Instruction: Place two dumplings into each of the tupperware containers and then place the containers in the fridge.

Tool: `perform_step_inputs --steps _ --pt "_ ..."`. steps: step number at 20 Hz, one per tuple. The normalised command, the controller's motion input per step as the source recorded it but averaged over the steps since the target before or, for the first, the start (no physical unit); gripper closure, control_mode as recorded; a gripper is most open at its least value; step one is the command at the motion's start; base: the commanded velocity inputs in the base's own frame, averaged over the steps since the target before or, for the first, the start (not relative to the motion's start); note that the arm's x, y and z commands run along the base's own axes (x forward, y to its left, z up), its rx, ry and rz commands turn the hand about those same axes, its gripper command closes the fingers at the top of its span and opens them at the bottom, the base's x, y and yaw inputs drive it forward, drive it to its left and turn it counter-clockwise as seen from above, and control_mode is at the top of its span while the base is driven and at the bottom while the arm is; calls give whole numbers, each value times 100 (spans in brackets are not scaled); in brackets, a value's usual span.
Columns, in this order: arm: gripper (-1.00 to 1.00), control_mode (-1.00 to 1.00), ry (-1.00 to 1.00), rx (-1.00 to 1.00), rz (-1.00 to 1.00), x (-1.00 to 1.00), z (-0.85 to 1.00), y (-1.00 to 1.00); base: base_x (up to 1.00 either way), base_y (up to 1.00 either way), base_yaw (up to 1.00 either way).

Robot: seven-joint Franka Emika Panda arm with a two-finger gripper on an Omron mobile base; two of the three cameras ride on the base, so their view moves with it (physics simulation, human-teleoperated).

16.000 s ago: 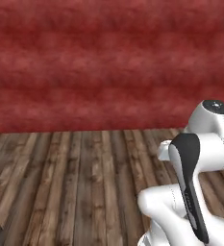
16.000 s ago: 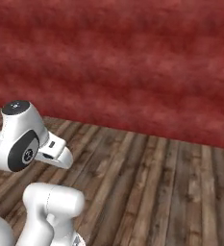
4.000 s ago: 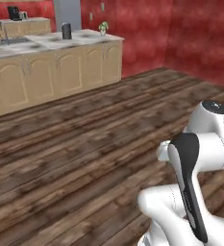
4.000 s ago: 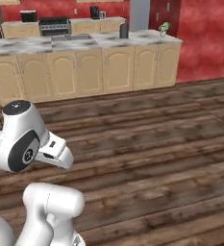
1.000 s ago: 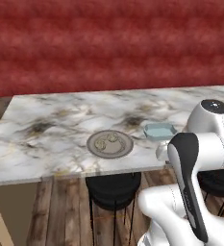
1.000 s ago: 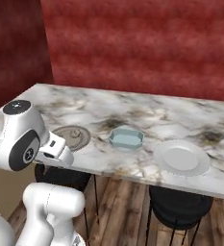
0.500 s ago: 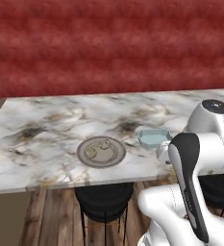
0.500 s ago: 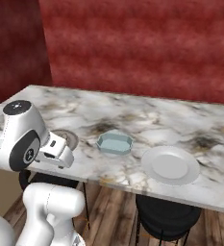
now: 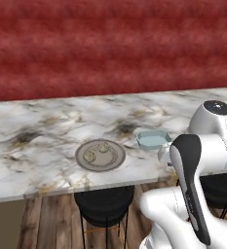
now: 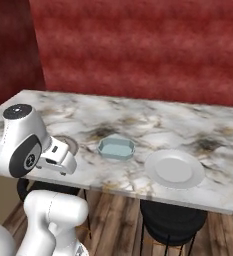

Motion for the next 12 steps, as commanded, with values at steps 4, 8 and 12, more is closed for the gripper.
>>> perform_step_inputs --steps 4,8,12 --pt "-100 100 0 0 0 0 0 0 36 0 -23" --pt "-100 100 0 0 0 0 0 0 37 5 -19" --pt "-100 100 0 0 0 0 0 0 24 3 -10"
